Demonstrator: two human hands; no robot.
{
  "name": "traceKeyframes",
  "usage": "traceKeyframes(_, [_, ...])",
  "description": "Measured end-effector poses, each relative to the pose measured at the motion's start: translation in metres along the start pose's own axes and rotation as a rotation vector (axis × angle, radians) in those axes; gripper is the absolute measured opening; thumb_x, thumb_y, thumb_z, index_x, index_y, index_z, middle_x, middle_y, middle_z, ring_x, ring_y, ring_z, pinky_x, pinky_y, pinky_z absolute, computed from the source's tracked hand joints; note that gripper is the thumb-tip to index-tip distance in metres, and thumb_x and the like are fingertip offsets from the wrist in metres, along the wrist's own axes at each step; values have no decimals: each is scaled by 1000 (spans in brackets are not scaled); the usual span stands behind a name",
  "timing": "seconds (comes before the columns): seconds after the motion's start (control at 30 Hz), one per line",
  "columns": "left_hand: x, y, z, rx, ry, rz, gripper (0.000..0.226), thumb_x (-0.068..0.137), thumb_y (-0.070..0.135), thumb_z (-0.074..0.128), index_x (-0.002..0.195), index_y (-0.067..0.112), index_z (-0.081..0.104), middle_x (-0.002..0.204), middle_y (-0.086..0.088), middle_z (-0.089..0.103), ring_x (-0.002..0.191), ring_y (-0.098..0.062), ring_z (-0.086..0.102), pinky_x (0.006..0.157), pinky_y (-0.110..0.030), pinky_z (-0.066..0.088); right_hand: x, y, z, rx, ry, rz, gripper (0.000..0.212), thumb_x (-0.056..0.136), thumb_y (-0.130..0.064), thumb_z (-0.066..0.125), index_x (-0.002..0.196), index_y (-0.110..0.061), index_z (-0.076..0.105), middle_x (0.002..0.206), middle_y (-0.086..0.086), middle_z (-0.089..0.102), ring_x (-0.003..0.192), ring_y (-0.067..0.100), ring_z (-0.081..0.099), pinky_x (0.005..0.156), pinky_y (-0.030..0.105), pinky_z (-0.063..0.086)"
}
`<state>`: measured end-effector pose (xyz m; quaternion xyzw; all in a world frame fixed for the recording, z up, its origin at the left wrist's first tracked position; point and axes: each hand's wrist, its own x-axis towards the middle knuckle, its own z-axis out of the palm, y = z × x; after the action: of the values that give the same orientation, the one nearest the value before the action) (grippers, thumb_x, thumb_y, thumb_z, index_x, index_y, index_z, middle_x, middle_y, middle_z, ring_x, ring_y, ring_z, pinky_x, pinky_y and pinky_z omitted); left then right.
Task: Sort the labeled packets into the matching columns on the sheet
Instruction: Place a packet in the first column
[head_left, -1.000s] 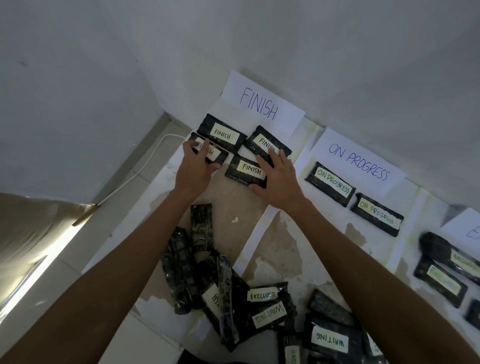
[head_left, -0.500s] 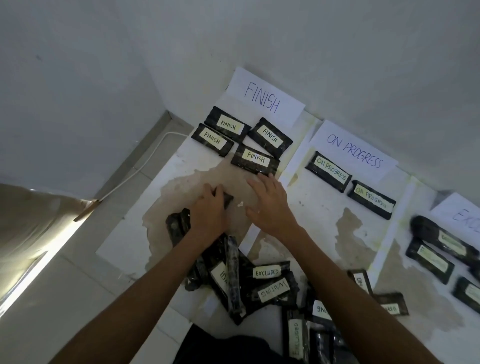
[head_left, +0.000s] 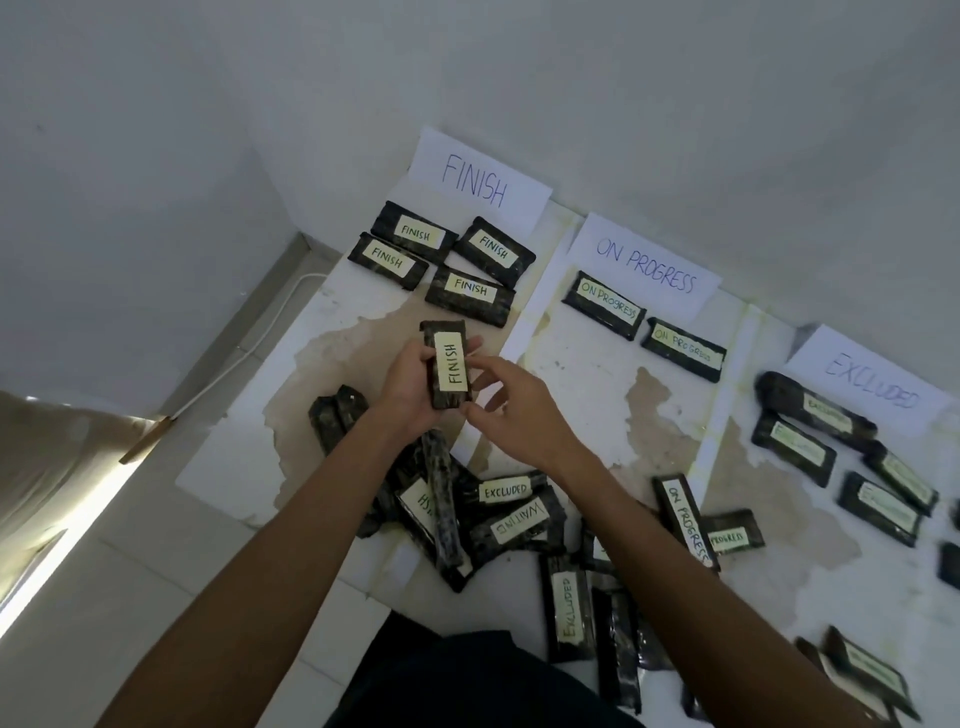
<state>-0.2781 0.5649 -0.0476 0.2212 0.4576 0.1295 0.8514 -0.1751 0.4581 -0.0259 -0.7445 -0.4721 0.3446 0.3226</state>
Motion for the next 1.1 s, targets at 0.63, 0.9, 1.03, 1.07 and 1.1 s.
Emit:
traceKeyframes(0.63, [40, 27, -26, 1526, -11, 363, 49, 89, -3, 41, 133, 18, 45, 109, -6, 59, 106, -25, 56, 95, -38, 45, 52, 27, 12, -588, -224, -223, 58, 83, -8, 65, 137, -13, 45, 117, 17, 49, 92, 33, 55, 78, 41, 49])
traceKeyframes(0.9, [63, 36, -23, 1573, 114, 698, 46, 83, 0, 49, 126, 12, 56, 128, -16, 55, 117, -37, 46, 101, -42, 38, 78, 62, 39, -446, 101, -48, 46, 73, -10, 72, 117, -2, 63, 107, 22, 60, 96, 40, 57, 81, 43, 51])
traceKeyframes(1.03, [45, 29, -36, 1590, 156, 696, 45, 81, -3, 50, 122, 14, 60, 119, -16, 56, 108, -36, 47, 96, -38, 36, 77, 61, 37, -523, 95, -14, 50, 76, -19, 71, 123, -7, 59, 116, 20, 56, 102, 38, 53, 84, 43, 48])
traceKeyframes(1.07, [37, 25, -41, 1599, 144, 695, 45, 80, -2, 52, 121, 15, 60, 118, -16, 57, 108, -37, 49, 95, -37, 35, 76, 57, 36, -541, 86, -10, 52, 76, -20, 71, 125, -8, 58, 118, 19, 54, 103, 38, 52, 84, 43, 49])
traceKeyframes(1.1, [29, 21, -46, 1597, 136, 688, 45, 81, -2, 52, 121, 16, 60, 118, -16, 57, 109, -36, 49, 95, -37, 35, 74, 53, 36, -549, 87, -5, 53, 76, -20, 69, 126, -9, 56, 121, 19, 52, 104, 37, 51, 85, 44, 49])
